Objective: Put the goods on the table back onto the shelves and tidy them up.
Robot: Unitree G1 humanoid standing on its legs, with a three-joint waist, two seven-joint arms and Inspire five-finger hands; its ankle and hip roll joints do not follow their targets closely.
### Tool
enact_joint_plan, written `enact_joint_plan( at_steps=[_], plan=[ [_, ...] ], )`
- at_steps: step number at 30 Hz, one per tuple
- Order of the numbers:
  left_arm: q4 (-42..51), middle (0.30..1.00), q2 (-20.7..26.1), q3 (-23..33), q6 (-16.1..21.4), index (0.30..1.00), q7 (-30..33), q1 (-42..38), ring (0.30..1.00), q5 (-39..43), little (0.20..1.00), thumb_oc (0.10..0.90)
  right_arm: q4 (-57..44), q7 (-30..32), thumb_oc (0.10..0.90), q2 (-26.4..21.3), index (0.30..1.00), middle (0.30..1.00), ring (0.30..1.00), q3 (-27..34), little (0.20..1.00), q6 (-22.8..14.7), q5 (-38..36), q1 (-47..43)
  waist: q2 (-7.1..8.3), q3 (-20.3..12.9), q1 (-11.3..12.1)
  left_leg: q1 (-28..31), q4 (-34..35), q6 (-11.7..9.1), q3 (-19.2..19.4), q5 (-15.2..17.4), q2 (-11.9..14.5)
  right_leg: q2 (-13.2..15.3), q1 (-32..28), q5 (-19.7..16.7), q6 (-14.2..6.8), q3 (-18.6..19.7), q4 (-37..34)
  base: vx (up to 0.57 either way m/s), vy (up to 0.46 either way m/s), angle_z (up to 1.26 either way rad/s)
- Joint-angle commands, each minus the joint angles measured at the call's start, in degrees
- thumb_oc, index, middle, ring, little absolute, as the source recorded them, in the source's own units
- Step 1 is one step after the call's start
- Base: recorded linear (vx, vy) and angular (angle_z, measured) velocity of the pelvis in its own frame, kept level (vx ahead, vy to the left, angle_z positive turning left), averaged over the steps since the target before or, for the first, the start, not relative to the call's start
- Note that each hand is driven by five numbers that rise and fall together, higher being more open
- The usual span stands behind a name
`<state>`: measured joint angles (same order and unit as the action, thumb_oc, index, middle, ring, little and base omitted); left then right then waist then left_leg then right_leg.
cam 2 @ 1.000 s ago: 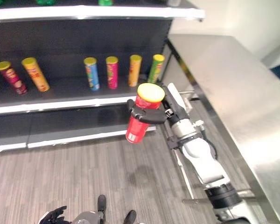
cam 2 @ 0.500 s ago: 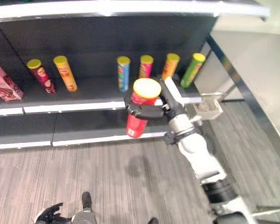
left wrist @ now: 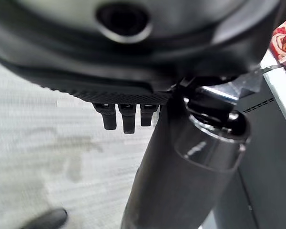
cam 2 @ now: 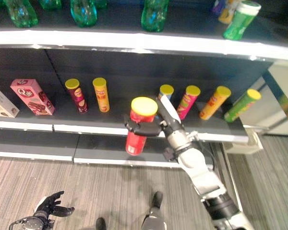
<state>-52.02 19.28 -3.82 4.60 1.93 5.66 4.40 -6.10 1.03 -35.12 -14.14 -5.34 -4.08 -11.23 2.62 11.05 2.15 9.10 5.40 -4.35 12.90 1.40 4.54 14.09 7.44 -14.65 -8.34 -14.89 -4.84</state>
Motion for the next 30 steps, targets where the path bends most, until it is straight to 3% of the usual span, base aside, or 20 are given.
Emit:
enact_joint_plan(
  at_steps=[1, 3, 5, 10, 11, 12, 15, 18, 19, 21, 30],
  plan=[
    [1.24, 0.9, 1.89, -2.1, 1.86, 0.9, 0.28, 0.02, 0.9, 0.55, 0.9, 0.8, -5.47, 3.42, 0.4, -0.36, 0.3, 0.3, 0.3, 3.17, 0.3, -4.64, 2.35, -11.78, 0.27, -0.82, 0.34, -6.45, -1.04, 0.09, 1.24, -1.38, 1.81, 4.24, -2.1, 5.79, -3.35, -4.6, 4.66, 0.17, -0.309, 0.44],
    [1.5, 0.9, 1.72, -2.7, 1.77, 0.9, 0.46, 0.09, 0.9, 0.85, 0.9, 0.8, -3.91, 3.72, 0.4, 1.82, 0.3, 0.3, 0.3, 0.82, 0.3, -4.63, 2.36, -13.64, -0.25, -0.21, 0.92, -7.07, -1.1, -0.24, 0.2, -1.71, 2.52, 3.93, -2.26, 6.8, -2.97, -6.05, 5.58, 0.05, -0.151, 0.5],
    [2.26, 0.9, 2.12, -3.45, 1.83, 0.9, 1.12, -0.19, 0.9, 1.95, 0.9, 0.8, -0.45, 7.73, 0.4, 3.64, 0.3, 0.3, 0.3, -0.12, 0.3, -4.34, 5.77, -16.82, -1.15, 1.63, 2.57, -8.7, -1.76, -0.52, -1.18, -1.96, 3.11, 4.18, -1.82, 8.3, -2.64, -7.89, 7.99, -0.03, -0.102, 0.23],
    [3.32, 0.9, 2.39, -6.54, 2.34, 0.9, 2.54, -0.75, 0.9, 1.8, 0.9, 0.8, 6.43, 17.86, 0.4, 5.62, 0.3, 0.3, 0.3, 2.36, 0.3, -2.67, 13.6, -21.64, -4.39, 4.51, 5.44, -12.41, -2.5, -0.83, -4.13, -3.16, 3.12, 5.34, -0.46, 9.18, -2.54, -10.76, 10.09, -0.05, -0.031, 0.5],
    [3.32, 0.9, 2.38, -6.55, 2.33, 0.9, 2.55, -0.79, 0.9, 1.81, 0.9, 0.8, 6.52, 17.92, 0.4, 5.62, 0.3, 0.3, 0.3, 2.34, 0.3, -2.71, 13.62, -21.7, -4.41, 4.52, 5.4, -12.47, -2.52, -0.83, -4.19, -3.17, 3.13, 5.34, -0.46, 9.18, -2.53, -10.83, 10.09, -0.07, -0.017, 0.5],
    [3.54, 0.9, 2.64, -8.0, 2.8, 0.9, 3.02, -1.33, 0.9, 1.65, 0.9, 0.8, 9.27, 21.66, 0.4, 5.74, 0.3, 0.3, 0.3, 3.19, 0.3, -2.23, 16.27, -24.67, -5.5, 5.42, 6.31, -13.8, -2.47, -0.98, -5.09, -3.73, 3.05, 5.67, 0.32, 9.5, -2.5, -11.47, 10.76, -0.07, -0.022, 0.34],
    [4.93, 0.9, 3.26, -10.2, 3.58, 0.9, 3.72, -1.99, 0.9, 1.8, 0.9, 0.8, 13.95, 26.77, 0.4, 5.06, 0.3, 0.3, 0.3, 4.52, 0.3, -1.15, 18.79, -29.81, -7.07, 6.9, 7.54, -15.89, -2.48, -1.11, -6.41, -4.57, 2.94, 6.15, 1.64, 9.72, -2.53, -12.15, 11.53, -0.08, -0.023, 0.3],
    [5.48, 0.9, 3.4, -10.98, 3.84, 0.9, 4.0, -2.23, 0.9, 2.0, 0.9, 0.8, 15.7, 28.43, 0.4, 4.69, 0.3, 0.3, 0.3, 5.18, 0.3, -0.89, 18.93, -31.49, -7.54, 7.41, 7.89, -16.52, -2.38, -1.18, -6.82, -4.92, 2.9, 6.33, 2.15, 9.67, -2.54, -12.36, 11.64, -0.06, -0.013, 0.15],
    [6.46, 0.9, 3.97, -12.14, 4.46, 0.9, 4.48, -3.22, 0.9, 2.55, 0.9, 0.8, 19.48, 32.42, 0.4, 1.89, 0.3, 0.3, 0.3, 6.19, 0.3, 0.36, 21.09, -36.19, -8.77, 8.56, 8.8, -18.32, -2.08, -1.31, -7.74, -5.73, 2.61, 6.63, 3.47, 9.7, -2.6, -12.97, 12.05, -0.09, -0.02, 0.14],
    [6.93, 0.9, 4.26, -12.8, 4.84, 0.9, 4.79, -3.86, 0.9, 2.83, 0.9, 0.8, 21.11, 34.58, 0.4, 0.27, 0.3, 0.3, 0.3, 6.99, 0.3, 0.92, 21.84, -38.54, -9.5, 9.23, 9.19, -19.35, -1.84, -1.43, -8.19, -6.15, 2.52, 6.88, 4.19, 9.73, -2.65, -13.47, 12.3, -0.07, -0.017, 0.19],
    [7.74, 0.9, 5.09, -14.75, 5.71, 0.9, 5.68, -5.38, 0.9, 2.61, 0.9, 0.8, 26.81, 40.58, 0.4, -4.87, 0.3, 0.3, 0.3, 7.67, 0.3, 1.52, 22.61, -42.89, -11.45, 10.54, 9.73, -22.2, -1.14, -2.23, -10.32, -6.27, 2.61, 6.89, 6.11, 11.36, -3.56, -13.53, 13.34, 0.0, -0.028, 0.1]
  ],
)
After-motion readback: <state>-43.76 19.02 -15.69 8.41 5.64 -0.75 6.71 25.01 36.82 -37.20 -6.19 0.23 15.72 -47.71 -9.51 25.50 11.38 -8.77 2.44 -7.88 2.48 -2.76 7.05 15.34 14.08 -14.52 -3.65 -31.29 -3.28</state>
